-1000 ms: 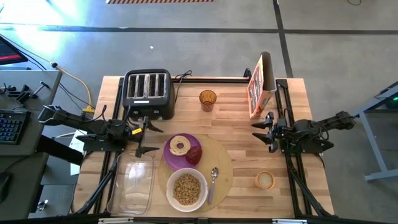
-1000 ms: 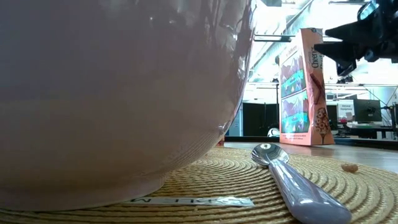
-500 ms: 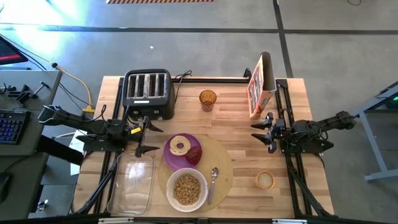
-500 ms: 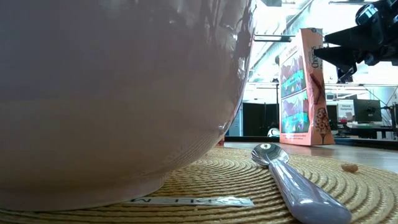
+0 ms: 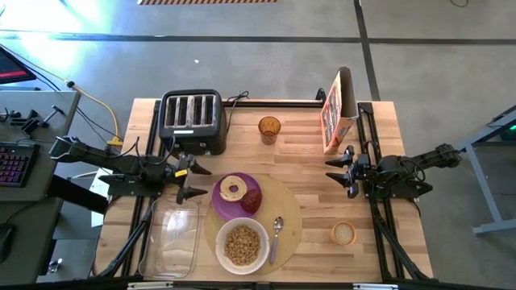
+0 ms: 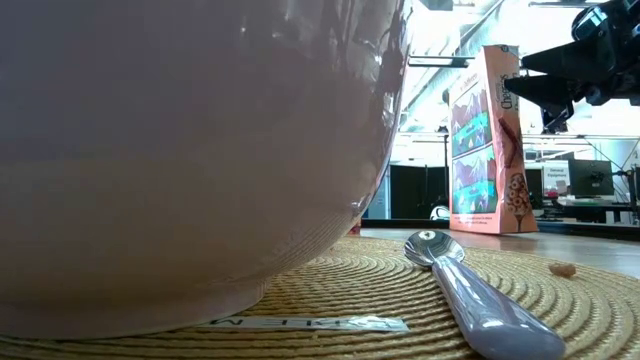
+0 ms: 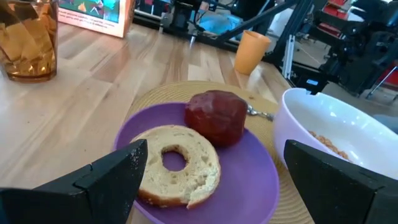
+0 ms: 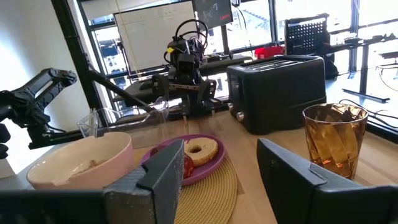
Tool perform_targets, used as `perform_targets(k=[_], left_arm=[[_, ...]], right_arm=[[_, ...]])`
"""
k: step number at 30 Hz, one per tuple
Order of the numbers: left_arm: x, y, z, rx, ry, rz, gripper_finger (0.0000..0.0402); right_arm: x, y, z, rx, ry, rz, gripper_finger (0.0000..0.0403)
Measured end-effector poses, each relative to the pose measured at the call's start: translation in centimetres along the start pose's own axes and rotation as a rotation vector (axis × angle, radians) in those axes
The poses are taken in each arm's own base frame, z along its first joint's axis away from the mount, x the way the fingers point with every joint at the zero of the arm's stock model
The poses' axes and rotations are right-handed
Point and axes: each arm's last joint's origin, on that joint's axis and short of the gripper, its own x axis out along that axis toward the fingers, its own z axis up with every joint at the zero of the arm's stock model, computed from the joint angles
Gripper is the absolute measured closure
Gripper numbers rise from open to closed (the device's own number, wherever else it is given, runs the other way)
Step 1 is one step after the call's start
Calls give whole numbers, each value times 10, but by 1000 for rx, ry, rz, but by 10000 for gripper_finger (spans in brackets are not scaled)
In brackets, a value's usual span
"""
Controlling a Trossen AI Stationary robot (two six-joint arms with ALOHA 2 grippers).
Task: Arrange a breakfast setting
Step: Return to home position
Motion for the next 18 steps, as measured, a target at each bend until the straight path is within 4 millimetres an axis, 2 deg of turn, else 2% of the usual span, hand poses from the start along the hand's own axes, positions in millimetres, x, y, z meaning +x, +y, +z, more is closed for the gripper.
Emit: perform_targets(k=[18], left_arm=[[-4, -1, 5, -7, -57, -18, 35]], right_arm=[[0, 0, 0, 0, 0, 1, 214]])
